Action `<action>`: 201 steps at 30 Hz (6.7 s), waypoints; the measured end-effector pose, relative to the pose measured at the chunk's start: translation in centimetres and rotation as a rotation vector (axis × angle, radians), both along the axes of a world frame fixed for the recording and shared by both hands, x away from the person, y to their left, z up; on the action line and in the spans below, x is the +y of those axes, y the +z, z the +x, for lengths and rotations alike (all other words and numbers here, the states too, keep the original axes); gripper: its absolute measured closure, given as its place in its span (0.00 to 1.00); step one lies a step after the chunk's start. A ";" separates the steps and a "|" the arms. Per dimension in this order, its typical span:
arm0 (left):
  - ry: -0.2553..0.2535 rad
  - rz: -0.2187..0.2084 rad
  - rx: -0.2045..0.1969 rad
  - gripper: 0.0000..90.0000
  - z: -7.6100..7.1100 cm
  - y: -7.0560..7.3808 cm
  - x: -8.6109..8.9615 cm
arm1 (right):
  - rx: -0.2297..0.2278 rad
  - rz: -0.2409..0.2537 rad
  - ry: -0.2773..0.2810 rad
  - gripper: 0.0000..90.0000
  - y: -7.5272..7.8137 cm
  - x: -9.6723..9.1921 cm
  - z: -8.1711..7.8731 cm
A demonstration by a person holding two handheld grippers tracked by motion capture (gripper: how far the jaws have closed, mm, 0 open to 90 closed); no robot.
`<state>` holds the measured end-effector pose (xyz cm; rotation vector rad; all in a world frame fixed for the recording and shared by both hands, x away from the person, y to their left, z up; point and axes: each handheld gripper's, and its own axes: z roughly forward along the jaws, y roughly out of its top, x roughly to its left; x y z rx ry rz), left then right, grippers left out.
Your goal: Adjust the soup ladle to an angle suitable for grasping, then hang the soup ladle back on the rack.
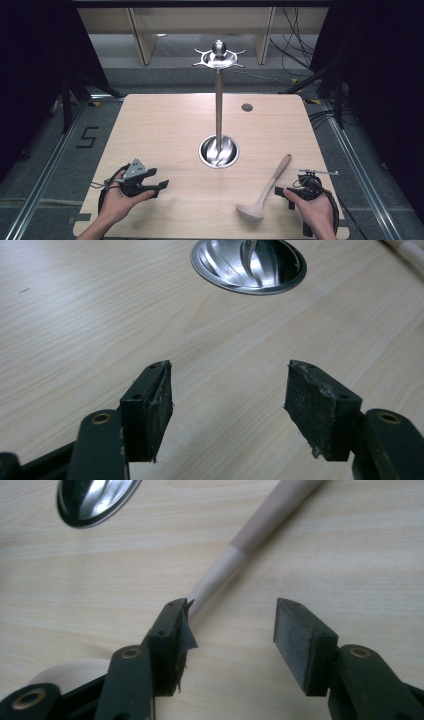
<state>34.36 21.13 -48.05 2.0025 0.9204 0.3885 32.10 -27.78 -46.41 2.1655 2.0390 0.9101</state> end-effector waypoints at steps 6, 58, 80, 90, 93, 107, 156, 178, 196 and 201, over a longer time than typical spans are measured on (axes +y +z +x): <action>-0.009 0.005 0.009 0.38 0.4 0.0 -0.5 | 0.036 -0.065 0.053 0.44 0.3 -0.1 2.4; -0.011 0.067 0.019 0.38 0.0 -0.2 0.4 | 0.315 -0.297 0.085 0.74 -0.6 4.3 9.4; 0.038 -0.044 0.041 0.38 -0.2 0.0 -0.1 | 0.065 -0.171 0.313 0.85 2.8 2.8 6.3; 0.019 -0.152 -0.040 0.39 -0.4 3.2 -0.1 | -0.264 -0.063 0.385 0.85 5.6 0.8 1.1; -0.006 -0.161 -0.074 0.39 -0.3 3.9 -0.2 | -0.379 -0.073 0.429 0.85 5.6 0.7 0.6; -0.067 -0.221 -0.145 0.43 -0.2 7.5 -1.7 | -0.678 -0.050 0.523 0.85 5.9 1.0 -2.1; -0.154 -0.285 -0.249 0.42 2.4 11.4 -7.0 | -0.879 -0.055 0.489 0.85 8.9 3.0 -0.5; -0.328 -0.319 -0.259 0.52 1.9 14.6 -16.8 | -0.866 -0.104 0.462 0.85 9.1 5.7 0.2; -0.324 -0.321 -0.255 0.63 2.2 14.1 -21.0 | -0.859 -0.124 0.447 0.85 9.0 7.3 0.5; -0.325 -0.317 -0.267 0.68 2.8 14.1 -21.8 | -0.851 -0.138 0.430 0.85 8.9 7.5 0.4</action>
